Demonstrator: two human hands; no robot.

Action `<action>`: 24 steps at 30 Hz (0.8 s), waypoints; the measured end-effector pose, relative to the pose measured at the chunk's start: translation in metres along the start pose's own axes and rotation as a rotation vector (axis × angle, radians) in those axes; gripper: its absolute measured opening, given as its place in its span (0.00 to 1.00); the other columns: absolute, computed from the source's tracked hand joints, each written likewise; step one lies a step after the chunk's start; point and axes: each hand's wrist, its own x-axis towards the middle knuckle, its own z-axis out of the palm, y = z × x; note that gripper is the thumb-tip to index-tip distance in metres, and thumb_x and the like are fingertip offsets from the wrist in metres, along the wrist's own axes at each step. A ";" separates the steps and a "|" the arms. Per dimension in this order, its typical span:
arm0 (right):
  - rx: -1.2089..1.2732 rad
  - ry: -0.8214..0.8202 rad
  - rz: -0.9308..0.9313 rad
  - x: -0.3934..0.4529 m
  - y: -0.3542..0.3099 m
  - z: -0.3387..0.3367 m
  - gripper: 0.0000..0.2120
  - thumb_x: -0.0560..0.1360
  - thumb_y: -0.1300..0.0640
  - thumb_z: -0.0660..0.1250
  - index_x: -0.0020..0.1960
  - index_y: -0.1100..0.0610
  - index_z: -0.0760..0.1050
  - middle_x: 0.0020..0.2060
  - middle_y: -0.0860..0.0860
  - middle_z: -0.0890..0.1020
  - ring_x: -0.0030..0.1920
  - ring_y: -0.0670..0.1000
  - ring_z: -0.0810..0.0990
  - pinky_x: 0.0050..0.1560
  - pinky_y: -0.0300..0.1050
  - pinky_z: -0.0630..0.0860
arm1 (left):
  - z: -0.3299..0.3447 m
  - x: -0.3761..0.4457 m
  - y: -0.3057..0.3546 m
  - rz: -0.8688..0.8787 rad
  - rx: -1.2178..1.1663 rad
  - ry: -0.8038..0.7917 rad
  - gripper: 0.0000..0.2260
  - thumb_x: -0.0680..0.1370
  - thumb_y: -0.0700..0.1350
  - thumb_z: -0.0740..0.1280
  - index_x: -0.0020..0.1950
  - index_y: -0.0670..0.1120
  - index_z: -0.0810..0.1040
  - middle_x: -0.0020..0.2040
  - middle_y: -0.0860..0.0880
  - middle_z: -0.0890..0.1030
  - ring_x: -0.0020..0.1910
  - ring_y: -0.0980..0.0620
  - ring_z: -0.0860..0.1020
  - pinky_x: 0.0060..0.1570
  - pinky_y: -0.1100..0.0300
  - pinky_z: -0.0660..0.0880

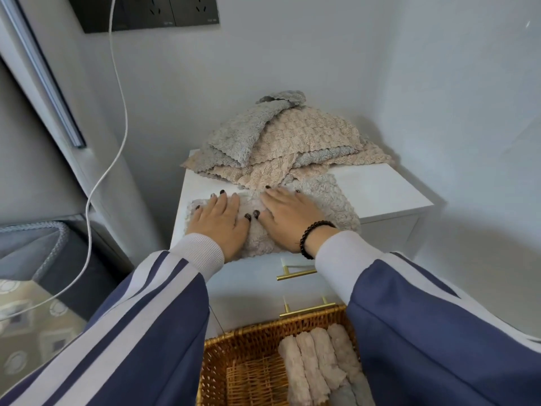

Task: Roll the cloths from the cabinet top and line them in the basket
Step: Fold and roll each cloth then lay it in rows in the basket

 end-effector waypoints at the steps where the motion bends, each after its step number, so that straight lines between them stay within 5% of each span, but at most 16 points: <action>1: -0.015 -0.028 0.033 0.000 0.006 -0.001 0.27 0.81 0.44 0.43 0.76 0.55 0.54 0.77 0.52 0.54 0.77 0.52 0.50 0.76 0.55 0.48 | 0.000 0.000 -0.002 -0.011 0.001 -0.002 0.27 0.82 0.57 0.44 0.79 0.51 0.43 0.80 0.49 0.43 0.78 0.51 0.41 0.75 0.51 0.40; 5: -0.036 -0.084 0.177 0.001 0.027 -0.005 0.33 0.79 0.36 0.41 0.79 0.52 0.45 0.78 0.52 0.47 0.78 0.52 0.43 0.76 0.56 0.41 | 0.001 0.002 -0.016 -0.112 -0.018 0.028 0.27 0.82 0.58 0.41 0.79 0.52 0.43 0.80 0.48 0.43 0.78 0.49 0.42 0.76 0.50 0.42; 11: 0.015 -0.011 0.391 0.006 0.043 -0.004 0.35 0.78 0.35 0.42 0.78 0.53 0.49 0.78 0.52 0.49 0.78 0.54 0.45 0.75 0.61 0.43 | 0.002 0.003 -0.018 -0.145 -0.062 0.131 0.25 0.82 0.53 0.46 0.79 0.52 0.51 0.79 0.49 0.53 0.78 0.48 0.50 0.76 0.49 0.48; 18: 0.195 0.250 0.470 0.005 0.043 -0.008 0.21 0.77 0.49 0.58 0.66 0.58 0.67 0.64 0.57 0.71 0.64 0.58 0.70 0.67 0.56 0.64 | -0.011 -0.001 -0.022 -0.221 -0.251 0.219 0.23 0.78 0.51 0.61 0.74 0.51 0.64 0.69 0.44 0.67 0.69 0.42 0.62 0.68 0.48 0.61; 21: 0.279 0.320 0.470 -0.002 0.042 -0.011 0.14 0.76 0.53 0.63 0.58 0.59 0.69 0.56 0.57 0.72 0.55 0.59 0.73 0.57 0.52 0.71 | -0.015 -0.004 -0.028 -0.217 -0.329 0.223 0.18 0.76 0.48 0.65 0.65 0.47 0.73 0.60 0.44 0.75 0.61 0.41 0.70 0.60 0.48 0.70; 24: 0.387 0.379 0.475 -0.013 0.047 -0.015 0.04 0.74 0.61 0.64 0.46 0.57 0.69 0.48 0.56 0.74 0.50 0.58 0.74 0.50 0.51 0.73 | -0.022 -0.014 -0.028 -0.192 -0.442 0.231 0.08 0.74 0.45 0.68 0.51 0.45 0.77 0.47 0.46 0.78 0.45 0.48 0.75 0.38 0.58 0.71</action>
